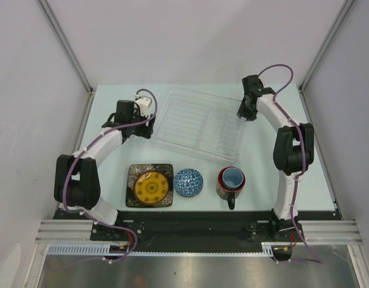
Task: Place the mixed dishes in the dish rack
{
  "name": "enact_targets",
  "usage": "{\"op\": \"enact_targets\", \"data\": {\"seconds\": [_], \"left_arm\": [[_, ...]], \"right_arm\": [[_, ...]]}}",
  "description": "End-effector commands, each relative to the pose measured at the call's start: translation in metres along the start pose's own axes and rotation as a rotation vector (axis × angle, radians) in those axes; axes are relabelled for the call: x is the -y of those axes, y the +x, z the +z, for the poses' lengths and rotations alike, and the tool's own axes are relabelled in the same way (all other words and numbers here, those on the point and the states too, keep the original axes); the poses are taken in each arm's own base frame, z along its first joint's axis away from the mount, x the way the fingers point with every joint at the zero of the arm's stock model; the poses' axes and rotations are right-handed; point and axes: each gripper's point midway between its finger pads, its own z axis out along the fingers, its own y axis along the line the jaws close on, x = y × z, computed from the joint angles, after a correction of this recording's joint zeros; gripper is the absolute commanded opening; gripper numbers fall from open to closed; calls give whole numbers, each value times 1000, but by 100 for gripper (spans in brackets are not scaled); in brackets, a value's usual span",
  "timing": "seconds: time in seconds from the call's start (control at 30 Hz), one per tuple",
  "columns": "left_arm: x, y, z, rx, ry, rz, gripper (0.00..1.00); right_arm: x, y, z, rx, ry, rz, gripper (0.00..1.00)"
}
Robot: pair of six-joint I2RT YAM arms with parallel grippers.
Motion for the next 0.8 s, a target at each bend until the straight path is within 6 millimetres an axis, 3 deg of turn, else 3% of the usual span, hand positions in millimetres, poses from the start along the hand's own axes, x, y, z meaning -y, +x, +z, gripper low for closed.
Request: {"op": "enact_targets", "data": {"seconds": [0.0, 0.27, 0.43, 0.6, 0.63, 0.77], "left_arm": [[5, 0, -26, 42, -4, -9, 79], [14, 28, -39, 21, 7, -40, 79], [12, 26, -45, 31, -8, -27, 79], [2, 9, -55, 65, -53, 0, 79], [0, 0, -59, 84, -66, 6, 79], [-15, -23, -71, 135, -131, 45, 80]], "right_arm": [[-31, -6, -8, 2, -83, -55, 36], [-58, 7, 2, -38, -135, -115, 40], [-68, 2, 1, -32, -150, -138, 60], [-74, -19, -25, 53, -122, -189, 86], [-72, -24, -31, 76, -106, -191, 97], [-69, -41, -71, 171, -87, -208, 100]]}}
